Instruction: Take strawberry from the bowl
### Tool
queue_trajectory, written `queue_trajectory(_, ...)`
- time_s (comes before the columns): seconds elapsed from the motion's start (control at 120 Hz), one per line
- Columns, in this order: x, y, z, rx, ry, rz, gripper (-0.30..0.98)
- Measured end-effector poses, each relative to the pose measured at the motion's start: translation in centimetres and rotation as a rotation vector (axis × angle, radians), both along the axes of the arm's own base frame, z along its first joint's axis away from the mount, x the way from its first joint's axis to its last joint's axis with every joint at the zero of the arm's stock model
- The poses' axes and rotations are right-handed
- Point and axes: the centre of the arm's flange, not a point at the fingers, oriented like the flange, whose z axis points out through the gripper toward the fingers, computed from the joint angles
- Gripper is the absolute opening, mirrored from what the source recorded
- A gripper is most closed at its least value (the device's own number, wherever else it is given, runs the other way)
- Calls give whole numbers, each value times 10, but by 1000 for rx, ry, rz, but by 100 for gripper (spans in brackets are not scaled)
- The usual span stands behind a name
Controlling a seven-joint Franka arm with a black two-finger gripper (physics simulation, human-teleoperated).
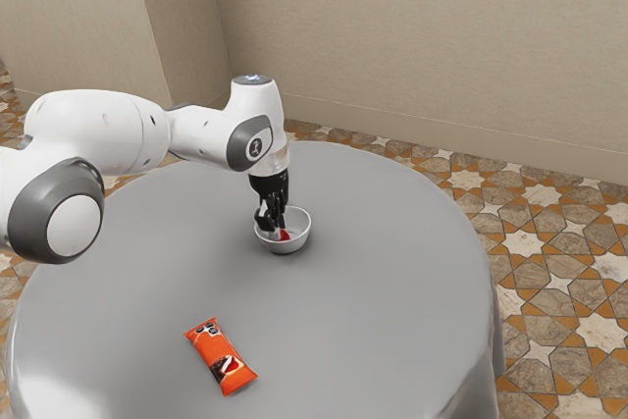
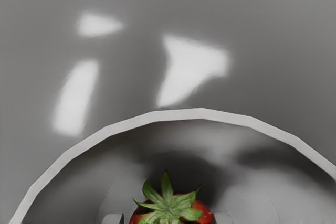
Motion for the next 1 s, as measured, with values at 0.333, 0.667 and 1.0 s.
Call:
queue_trajectory(0.333, -1, 0, -10, 1, 15, 1, 12)
queue_trajectory(0.667, -2, -4, 70, -1, -72, -8, 3)
queue_trajectory(1.0, -22, -141, 83, -24, -57, -204, 0)
